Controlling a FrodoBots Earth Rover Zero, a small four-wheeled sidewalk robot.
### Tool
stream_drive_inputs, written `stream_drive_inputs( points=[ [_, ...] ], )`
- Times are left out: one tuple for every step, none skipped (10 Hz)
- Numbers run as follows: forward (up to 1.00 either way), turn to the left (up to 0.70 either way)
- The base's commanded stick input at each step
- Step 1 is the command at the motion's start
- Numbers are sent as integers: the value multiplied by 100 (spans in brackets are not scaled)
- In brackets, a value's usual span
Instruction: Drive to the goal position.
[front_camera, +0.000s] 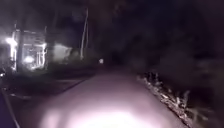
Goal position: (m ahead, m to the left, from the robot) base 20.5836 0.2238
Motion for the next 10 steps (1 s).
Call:
stream_drive_inputs(
  points=[
    [50, 0],
    [50, 0],
    [50, 0],
    [50, 0],
    [50, 0],
    [50, 0],
    [50, 0],
    [50, 0],
    [50, 6],
    [50, 39]
  ],
)
